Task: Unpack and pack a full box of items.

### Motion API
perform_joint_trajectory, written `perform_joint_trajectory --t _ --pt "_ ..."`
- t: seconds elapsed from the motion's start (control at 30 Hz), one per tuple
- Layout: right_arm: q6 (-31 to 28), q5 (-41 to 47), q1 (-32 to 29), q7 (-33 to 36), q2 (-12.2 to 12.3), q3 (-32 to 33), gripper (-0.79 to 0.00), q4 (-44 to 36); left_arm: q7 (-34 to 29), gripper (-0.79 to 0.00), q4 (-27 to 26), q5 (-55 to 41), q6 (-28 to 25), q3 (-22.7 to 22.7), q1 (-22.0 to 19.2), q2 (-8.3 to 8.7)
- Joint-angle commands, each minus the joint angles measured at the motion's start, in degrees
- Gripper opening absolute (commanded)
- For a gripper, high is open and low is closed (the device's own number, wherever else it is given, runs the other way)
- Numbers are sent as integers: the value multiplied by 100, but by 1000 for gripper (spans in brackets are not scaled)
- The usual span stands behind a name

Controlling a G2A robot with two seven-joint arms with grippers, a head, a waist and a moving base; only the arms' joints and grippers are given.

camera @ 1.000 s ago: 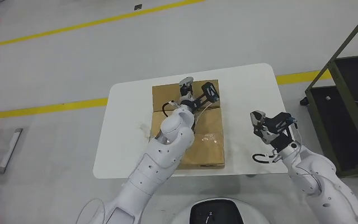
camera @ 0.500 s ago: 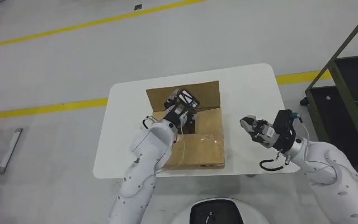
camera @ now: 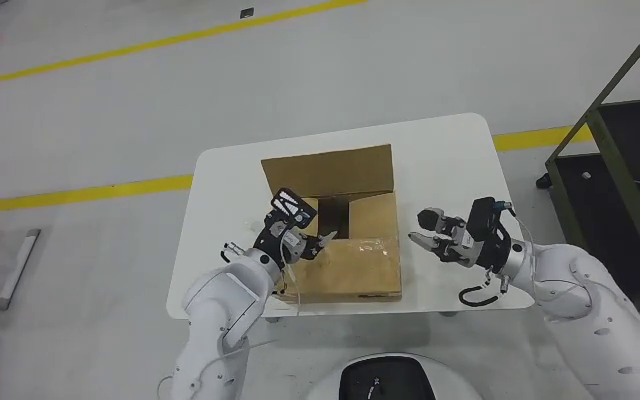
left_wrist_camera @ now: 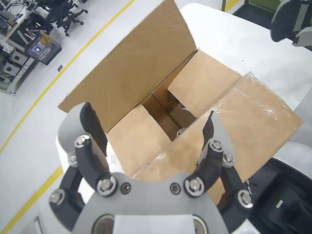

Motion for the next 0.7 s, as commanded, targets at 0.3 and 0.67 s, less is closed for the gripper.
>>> perform_joint_trajectory --t 0.3,0.67 --pt "61 1324 170 337 5 -314 0 206 0 0 0 0 1 0 0 0" --pt "246 3492 755 1836 72 -925 0 1044 170 0 -6 332 874 -423 127 37"
